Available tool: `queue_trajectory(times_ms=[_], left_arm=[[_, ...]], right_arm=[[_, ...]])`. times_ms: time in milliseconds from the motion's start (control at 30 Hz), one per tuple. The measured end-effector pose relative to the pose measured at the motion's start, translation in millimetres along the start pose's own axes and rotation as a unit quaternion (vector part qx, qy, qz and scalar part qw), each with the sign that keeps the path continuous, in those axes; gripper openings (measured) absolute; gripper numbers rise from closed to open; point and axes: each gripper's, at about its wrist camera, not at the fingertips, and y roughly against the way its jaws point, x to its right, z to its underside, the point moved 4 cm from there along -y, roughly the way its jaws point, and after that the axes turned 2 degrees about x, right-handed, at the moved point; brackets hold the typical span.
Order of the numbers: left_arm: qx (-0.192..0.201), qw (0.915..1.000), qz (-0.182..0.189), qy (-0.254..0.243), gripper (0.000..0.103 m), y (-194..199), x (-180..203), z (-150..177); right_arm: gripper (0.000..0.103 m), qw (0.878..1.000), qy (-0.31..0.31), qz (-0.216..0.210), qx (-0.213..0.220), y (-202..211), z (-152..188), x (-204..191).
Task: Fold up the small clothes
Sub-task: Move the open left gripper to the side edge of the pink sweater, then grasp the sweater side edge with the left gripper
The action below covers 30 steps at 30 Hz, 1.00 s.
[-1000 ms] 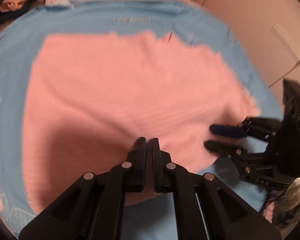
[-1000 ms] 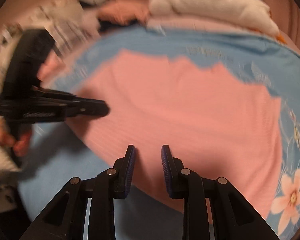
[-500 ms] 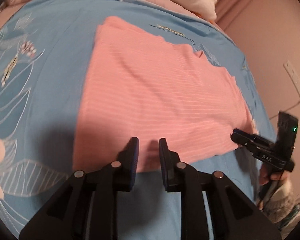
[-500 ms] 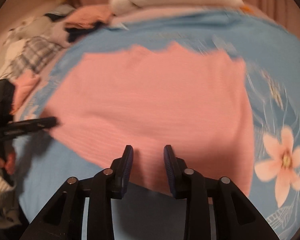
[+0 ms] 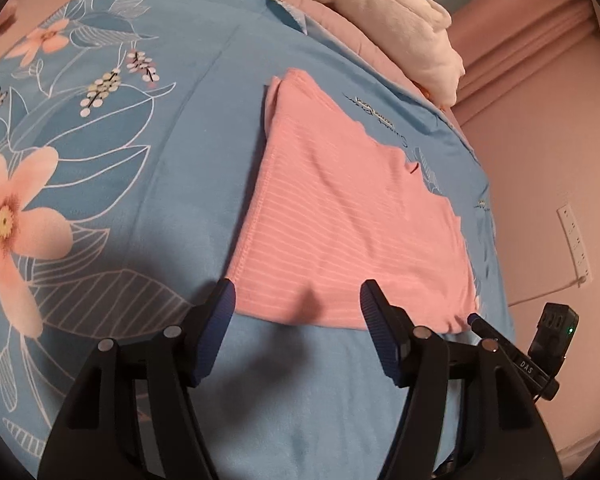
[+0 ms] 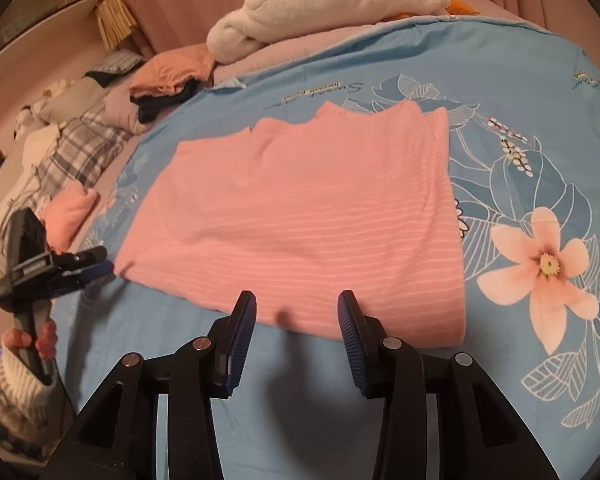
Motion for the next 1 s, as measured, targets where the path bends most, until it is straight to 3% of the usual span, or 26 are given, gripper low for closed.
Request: queue_trajectory(times_ms=[233,767,1000], left_arm=[[-0.011,0.9997,0.010,0.017,0.065,-13,-15,-14],[-0.015,0.9992,-0.001,-0.036,0.065,-61,-3,-79],[-0.028,0.9948,-0.040,-0.089,0.063,-85,11,-97]], right_arm=[[0.042,0.999,-0.009,-0.042,-0.001,-19,-9,-18],[0.042,0.998,0.009,-0.061,0.003,-83,-60,-39],[0.042,1.000,0.018,-0.017,-0.011,-113,-86,-35]])
